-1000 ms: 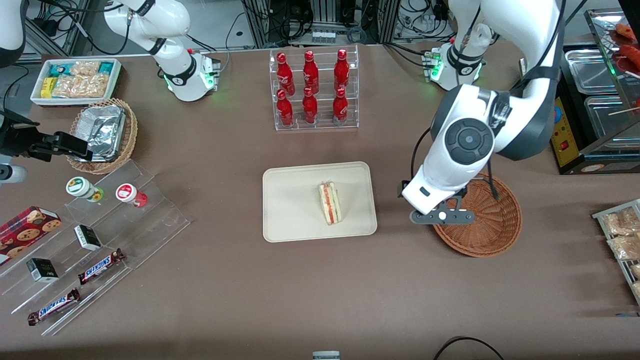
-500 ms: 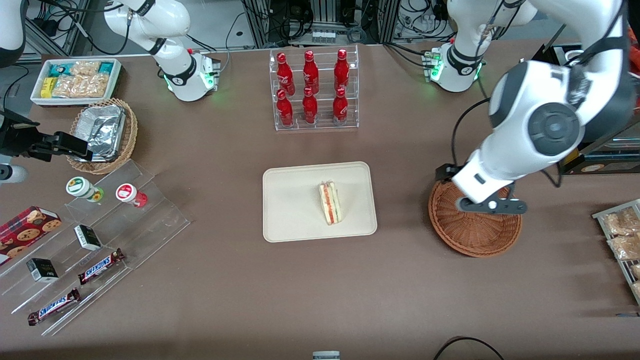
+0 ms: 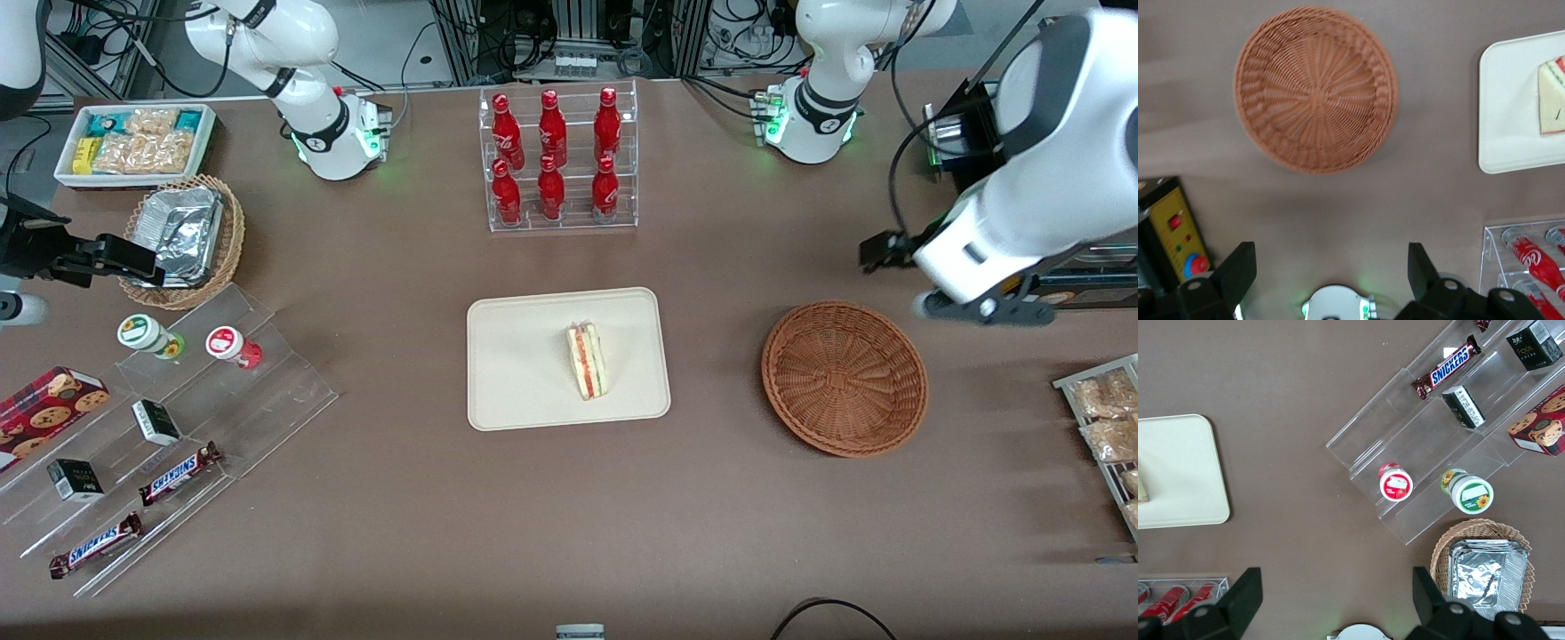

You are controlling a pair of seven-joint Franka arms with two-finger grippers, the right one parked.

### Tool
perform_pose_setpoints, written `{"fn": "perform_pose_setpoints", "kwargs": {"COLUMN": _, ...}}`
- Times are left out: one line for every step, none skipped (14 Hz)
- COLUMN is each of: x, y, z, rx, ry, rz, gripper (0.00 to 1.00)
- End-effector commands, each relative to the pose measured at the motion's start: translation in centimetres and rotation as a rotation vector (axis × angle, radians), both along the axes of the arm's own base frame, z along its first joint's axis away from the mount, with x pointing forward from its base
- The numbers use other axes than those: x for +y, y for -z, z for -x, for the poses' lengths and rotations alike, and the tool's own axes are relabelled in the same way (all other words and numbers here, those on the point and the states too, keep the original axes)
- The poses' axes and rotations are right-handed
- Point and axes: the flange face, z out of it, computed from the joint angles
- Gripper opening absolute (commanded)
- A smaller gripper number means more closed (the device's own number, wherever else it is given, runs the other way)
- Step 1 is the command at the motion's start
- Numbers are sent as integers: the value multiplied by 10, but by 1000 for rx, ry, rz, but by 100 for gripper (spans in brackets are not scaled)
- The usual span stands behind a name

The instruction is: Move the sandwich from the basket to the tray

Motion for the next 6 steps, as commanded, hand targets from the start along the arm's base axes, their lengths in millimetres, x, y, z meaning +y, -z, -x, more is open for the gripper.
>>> {"fn": "perform_pose_setpoints", "kwargs": {"x": 11, "y": -23, "z": 28, "rx": 6, "ry": -10, "rz": -25, "gripper": 100}}
{"fn": "perform_pose_setpoints", "kwargs": {"x": 21, "y": -29, "z": 32, "rx": 17, "ry": -29, "rz": -27, "gripper": 100}}
{"fn": "perform_pose_setpoints", "kwargs": {"x": 25, "y": -34, "z": 35, "rx": 11, "ry": -39, "rz": -29, "gripper": 100}}
{"fn": "perform_pose_setpoints", "kwargs": {"x": 33, "y": -38, "z": 37, "rx": 5, "ry": -54, "rz": -29, "gripper": 100}}
{"fn": "perform_pose_setpoints", "kwargs": {"x": 40, "y": -41, "z": 38, "rx": -1, "ry": -71, "rz": -29, "gripper": 100}}
{"fn": "perform_pose_setpoints", "kwargs": {"x": 43, "y": -41, "z": 38, "rx": -1, "ry": -76, "rz": -27, "gripper": 100}}
